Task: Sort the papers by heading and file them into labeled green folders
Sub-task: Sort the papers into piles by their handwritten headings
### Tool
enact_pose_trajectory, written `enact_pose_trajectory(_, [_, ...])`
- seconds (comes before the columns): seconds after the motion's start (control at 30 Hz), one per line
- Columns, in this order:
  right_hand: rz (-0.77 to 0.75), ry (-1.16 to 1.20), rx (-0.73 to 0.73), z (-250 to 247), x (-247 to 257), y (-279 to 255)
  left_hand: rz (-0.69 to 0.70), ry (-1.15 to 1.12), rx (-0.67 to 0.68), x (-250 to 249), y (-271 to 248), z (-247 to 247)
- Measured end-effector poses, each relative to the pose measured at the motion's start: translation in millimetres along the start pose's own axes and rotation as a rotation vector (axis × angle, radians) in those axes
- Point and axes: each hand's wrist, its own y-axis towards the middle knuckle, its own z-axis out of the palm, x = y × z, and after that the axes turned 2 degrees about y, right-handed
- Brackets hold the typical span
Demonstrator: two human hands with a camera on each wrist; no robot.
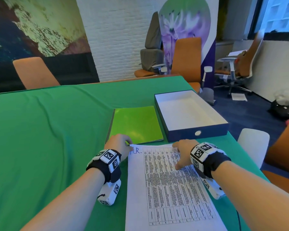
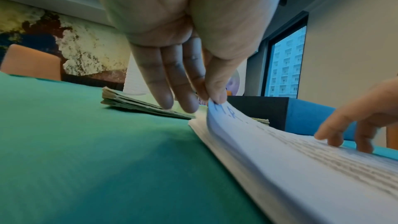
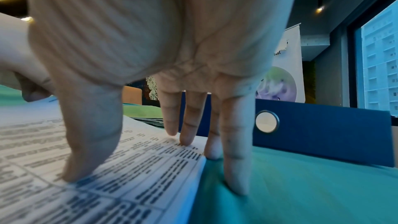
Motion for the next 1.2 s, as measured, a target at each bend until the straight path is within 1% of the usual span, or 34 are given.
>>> enact_pose_trajectory(0.07, [0.009, 0.028, -0.010, 1.0, -0.6, 1.9, 0.029, -0.002, -0.037, 1.2, -1.4, -0.8])
enact_pose_trajectory(0.1, [0.011, 0.046, -0.016, 1.6, -1.1, 2.8, 0.042, -0.040, -0.063, 1.9, -2.7, 0.1])
enact_pose_trajectory(0.23, [0.024, 0.090, 0.007, 0.5, -1.8, 6.4, 0.061, -0.337, -0.143, 0.6, -8.3, 5.3])
enact_pose_trajectory(0.33, [0.051, 0.060, -0.048, -2.4, -0.6, 7.7, 0.048, -0.505, -0.130, -0.4, -8.0, 6.1])
enact_pose_trajectory(0.43, [-0.016, 0.019, -0.116, -2.3, 4.2, 10.6, 0.026, -0.687, -0.129, 1.1, -7.1, 4.9])
enact_pose_trajectory(0.53, [-0.064, 0.098, -0.196, -4.7, 7.5, 13.8, 0.010, -0.888, -0.096, -0.1, -8.5, 1.7])
enact_pose_trajectory(0.63, [-0.057, 0.260, -0.254, -11.4, 6.9, 12.8, 0.011, -0.954, -0.040, 1.3, -10.0, 0.8])
enact_pose_trajectory(0.7, [-0.055, 0.304, -0.272, -16.3, 2.4, 11.9, -0.016, -0.967, 0.016, 5.1, -10.6, 1.2])
enact_pose_trajectory(0.77, [-0.049, 0.341, -0.293, -19.2, -4.6, 9.9, -0.053, -0.922, 0.087, 10.7, -11.5, 3.2])
enact_pose_trajectory(0.83, [-0.052, 0.388, -0.313, -20.0, -12.4, 8.4, -0.058, -0.765, 0.141, 16.9, -11.3, 6.7])
enact_pose_trajectory(0.9, [-0.057, 0.419, -0.337, -19.0, -19.3, 8.7, -0.013, -0.579, 0.195, 21.1, -12.6, 10.0])
enact_pose_trajectory(1.0, [-0.056, 0.484, -0.369, -15.9, -23.2, 6.5, 0.048, -0.438, 0.282, 21.7, -17.2, 12.5])
enact_pose_trajectory(1.07, [-0.079, 0.542, -0.371, -14.2, -24.5, 3.1, 0.059, -0.406, 0.291, 18.9, -20.9, 11.3])
enact_pose_trajectory(1.1, [-0.094, 0.556, -0.350, -13.7, -24.6, 0.9, 0.046, -0.419, 0.295, 17.4, -22.1, 10.3])
enact_pose_trajectory(1.2, [-0.099, 0.546, -0.278, -12.8, -25.9, -3.8, -0.037, -0.576, 0.361, 14.1, -24.0, 6.7])
